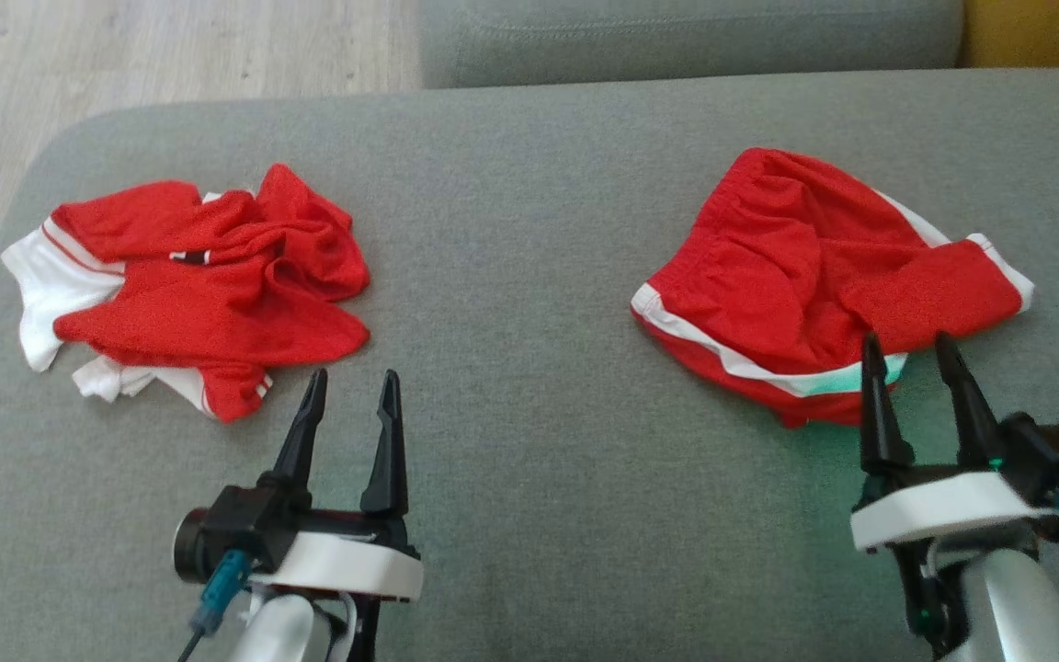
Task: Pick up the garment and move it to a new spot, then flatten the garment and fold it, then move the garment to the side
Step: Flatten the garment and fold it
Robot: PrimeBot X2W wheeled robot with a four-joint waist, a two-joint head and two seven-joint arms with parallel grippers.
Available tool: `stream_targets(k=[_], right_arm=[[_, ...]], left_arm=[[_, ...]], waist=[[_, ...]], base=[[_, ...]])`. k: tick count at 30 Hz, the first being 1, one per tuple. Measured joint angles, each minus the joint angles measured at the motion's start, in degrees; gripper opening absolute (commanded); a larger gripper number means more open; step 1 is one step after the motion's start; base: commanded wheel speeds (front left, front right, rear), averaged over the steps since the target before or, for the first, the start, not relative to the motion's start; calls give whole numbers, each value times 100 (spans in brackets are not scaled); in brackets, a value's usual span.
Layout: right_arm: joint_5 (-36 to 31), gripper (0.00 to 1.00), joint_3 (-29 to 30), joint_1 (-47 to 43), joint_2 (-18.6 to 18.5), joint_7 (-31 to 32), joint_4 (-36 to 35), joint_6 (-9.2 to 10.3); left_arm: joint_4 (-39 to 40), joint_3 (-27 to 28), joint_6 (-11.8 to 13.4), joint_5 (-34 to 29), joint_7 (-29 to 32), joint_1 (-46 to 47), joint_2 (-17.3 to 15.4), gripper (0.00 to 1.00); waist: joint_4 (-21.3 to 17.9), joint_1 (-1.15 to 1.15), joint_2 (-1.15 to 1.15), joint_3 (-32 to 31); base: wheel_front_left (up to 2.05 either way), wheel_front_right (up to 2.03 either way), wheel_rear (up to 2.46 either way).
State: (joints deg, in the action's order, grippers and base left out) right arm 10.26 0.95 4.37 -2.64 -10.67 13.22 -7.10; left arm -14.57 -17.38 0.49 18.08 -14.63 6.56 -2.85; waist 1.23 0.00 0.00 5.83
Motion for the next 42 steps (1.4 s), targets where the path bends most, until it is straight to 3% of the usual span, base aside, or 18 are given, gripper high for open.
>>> stream_targets(k=[9,15,24,25,26,33,42], right_arm=[[-658,100,-828,744,-4,563,63,0],[-1028,100,-1096,1296,-11,1266,1088,-1],[-1176,100,-965,1924,-20,1426,2280,0],[-1163,33,-983,1975,-20,1399,2353,-1],[-1111,0,-1032,2013,-25,1312,2405,0],[-523,0,-2078,2303,-60,693,2474,0],[-56,0,-3839,2332,-120,642,2407,0]], left_arm=[[-14,-111,-51,-13,0,36,0,100],[-29,-223,-48,40,0,203,0,100],[-35,-307,-42,113,0,273,2,100],[-35,-307,-41,113,0,273,1,100],[-35,-307,-41,113,0,274,1,100],[-52,-298,-38,145,0,285,2,100],[-93,-297,4,145,0,285,2,100]], waist=[[232,1,0,260],[526,1,0,417],[909,1,0,587],[931,1,0,599],[949,1,0,608],[940,1,0,596],[818,0,0,456]], base=[[0,0,0],[0,0,0],[0,0,0],[0,0,0],[0,0,0],[0,0,0],[0,0,0]])
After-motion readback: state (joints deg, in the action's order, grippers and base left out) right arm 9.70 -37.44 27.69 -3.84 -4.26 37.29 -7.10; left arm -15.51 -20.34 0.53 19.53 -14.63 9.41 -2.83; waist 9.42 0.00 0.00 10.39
